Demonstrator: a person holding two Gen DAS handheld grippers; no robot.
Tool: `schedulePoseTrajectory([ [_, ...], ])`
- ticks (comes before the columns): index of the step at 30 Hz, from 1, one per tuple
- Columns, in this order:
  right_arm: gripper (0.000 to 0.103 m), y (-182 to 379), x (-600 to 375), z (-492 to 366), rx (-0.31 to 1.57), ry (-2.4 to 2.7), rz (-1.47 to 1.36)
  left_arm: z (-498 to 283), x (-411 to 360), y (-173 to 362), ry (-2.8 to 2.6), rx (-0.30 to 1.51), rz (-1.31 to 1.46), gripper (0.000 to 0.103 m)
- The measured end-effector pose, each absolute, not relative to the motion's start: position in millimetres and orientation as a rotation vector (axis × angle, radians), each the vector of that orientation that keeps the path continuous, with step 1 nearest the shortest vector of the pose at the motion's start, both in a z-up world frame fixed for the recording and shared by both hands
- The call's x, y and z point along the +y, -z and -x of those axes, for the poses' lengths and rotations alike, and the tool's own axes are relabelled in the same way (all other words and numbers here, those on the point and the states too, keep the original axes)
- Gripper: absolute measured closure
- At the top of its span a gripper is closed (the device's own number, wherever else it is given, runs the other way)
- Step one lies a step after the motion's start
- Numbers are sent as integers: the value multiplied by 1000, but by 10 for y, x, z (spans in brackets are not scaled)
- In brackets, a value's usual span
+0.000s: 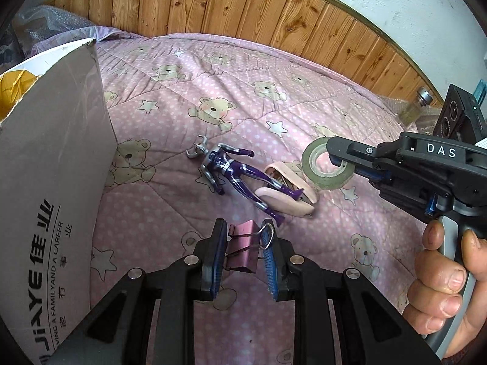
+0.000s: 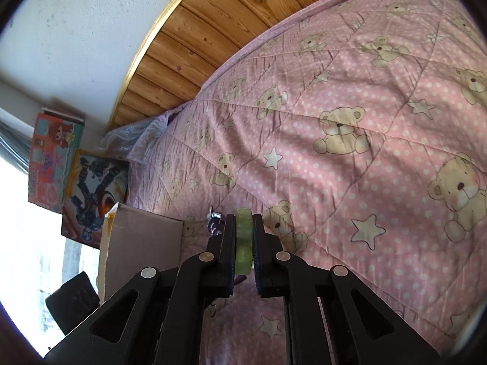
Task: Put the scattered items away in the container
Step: 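Carry binder clip and tape roll into the white box and open both tools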
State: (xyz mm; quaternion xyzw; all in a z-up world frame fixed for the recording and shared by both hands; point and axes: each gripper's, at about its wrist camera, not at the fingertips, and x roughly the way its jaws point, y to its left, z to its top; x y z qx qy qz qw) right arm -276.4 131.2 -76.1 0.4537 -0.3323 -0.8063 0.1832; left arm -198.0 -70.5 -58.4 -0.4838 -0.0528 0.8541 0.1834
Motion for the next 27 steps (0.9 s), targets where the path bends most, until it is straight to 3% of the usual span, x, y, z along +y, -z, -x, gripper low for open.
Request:
schedulePoseTrajectory([
  [27,93,544,1370,1104,-966,2353,-1280,849,-638,-21,-2364,-92,1184,78],
])
